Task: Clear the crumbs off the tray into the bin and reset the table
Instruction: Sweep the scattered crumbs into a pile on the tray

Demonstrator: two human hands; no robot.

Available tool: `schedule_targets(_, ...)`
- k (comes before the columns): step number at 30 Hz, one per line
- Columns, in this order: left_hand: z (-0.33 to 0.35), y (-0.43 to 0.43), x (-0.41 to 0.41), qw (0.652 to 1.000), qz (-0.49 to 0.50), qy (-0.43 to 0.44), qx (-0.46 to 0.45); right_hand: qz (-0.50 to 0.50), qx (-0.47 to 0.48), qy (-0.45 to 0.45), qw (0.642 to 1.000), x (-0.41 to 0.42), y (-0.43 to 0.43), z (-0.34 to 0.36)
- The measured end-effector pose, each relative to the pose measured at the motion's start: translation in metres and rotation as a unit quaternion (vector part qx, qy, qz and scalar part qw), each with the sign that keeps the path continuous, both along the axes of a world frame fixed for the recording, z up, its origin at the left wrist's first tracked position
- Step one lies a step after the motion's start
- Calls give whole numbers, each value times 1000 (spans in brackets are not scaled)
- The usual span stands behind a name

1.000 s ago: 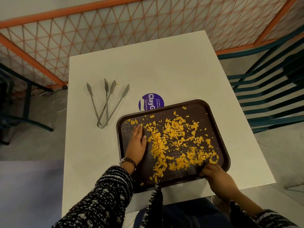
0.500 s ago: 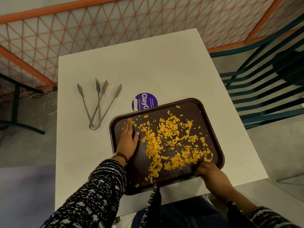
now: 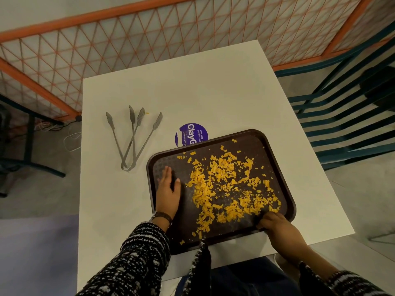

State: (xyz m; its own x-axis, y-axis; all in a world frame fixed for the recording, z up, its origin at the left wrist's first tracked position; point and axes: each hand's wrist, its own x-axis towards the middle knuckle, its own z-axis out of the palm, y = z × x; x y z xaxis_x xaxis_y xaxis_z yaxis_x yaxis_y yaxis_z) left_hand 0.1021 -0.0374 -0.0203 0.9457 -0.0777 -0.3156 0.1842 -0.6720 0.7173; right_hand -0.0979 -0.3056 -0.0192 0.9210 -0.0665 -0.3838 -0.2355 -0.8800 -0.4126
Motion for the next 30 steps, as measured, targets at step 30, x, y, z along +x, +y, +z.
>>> schedule_targets(30, 11, -22, -31, 980, 118, 14, -160, -146, 82, -55, 984, 81, -21, -13)
